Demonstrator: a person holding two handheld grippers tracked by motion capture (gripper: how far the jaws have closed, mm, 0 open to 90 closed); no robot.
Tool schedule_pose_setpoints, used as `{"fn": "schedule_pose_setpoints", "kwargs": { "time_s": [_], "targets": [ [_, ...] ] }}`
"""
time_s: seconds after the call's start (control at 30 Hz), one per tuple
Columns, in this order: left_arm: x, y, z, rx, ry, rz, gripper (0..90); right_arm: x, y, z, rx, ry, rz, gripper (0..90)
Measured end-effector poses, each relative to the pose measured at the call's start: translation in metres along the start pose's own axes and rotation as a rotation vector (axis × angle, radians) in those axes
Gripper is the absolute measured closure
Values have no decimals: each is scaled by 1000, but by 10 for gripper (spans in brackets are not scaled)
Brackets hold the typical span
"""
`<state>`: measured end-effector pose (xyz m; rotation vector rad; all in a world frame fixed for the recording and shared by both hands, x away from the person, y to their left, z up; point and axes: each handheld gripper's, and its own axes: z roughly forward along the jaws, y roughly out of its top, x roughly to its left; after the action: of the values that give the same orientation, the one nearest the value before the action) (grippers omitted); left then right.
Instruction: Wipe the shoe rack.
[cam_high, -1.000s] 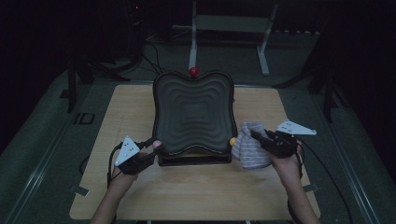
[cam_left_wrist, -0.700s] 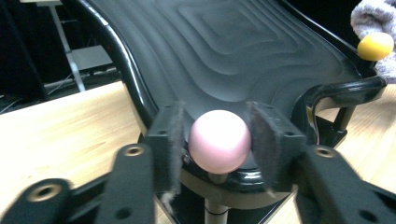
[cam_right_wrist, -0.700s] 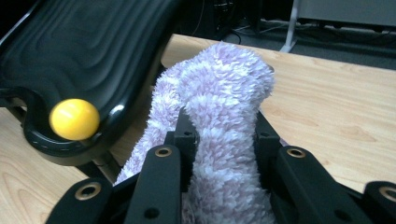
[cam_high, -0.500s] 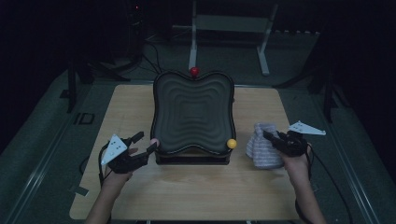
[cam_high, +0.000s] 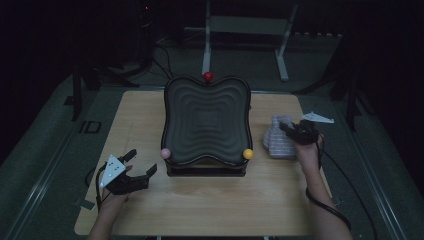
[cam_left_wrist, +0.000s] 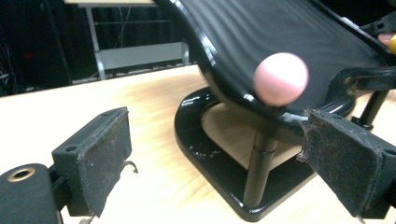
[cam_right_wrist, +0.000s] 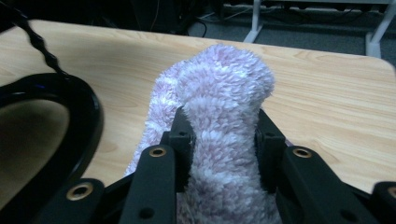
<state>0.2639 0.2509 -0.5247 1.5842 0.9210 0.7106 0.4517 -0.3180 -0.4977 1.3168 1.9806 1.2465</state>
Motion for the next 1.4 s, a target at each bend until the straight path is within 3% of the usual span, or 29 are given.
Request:
{"fn": "schedule_pose_setpoints", "kwargs": {
  "time_s": [0.1,0.2,0.27,0.4,0.43,0.5,0.63,0.7,0.83,1.1,1.4],
  "targets": [
    [1,-2,0,-20,6,-1,84,0,-1,23,59,-13,-36,669],
    [1,-4,1,-17,-4,-10,84,-3,-4,39,85,-29,-10,666],
    [-1,-8,3,13,-22,-6,84,-4,-8,52,116,-47,6,659],
    [-4,-11,6,29,-45,4,84,-5,-21,66,179,-99,-33,655],
    [-4,-10,7,24,-50,-2,84,-7,-24,67,166,-92,-11,653],
    [-3,-10,7,21,-50,-6,84,-10,-25,65,158,-81,18,629],
    [-1,-12,6,23,-39,-20,84,-9,-19,62,170,-78,2,455],
    [0,-12,5,26,-33,-19,84,-7,-15,56,150,-105,-27,366],
    [1,-14,5,27,-26,-24,84,-5,-9,46,118,-98,-42,199],
    [4,-15,4,34,-25,-25,84,6,-10,25,94,-32,-50,157],
    [6,-17,4,49,-15,-14,84,21,-29,-3,45,-29,-47,139]
  ]
}}
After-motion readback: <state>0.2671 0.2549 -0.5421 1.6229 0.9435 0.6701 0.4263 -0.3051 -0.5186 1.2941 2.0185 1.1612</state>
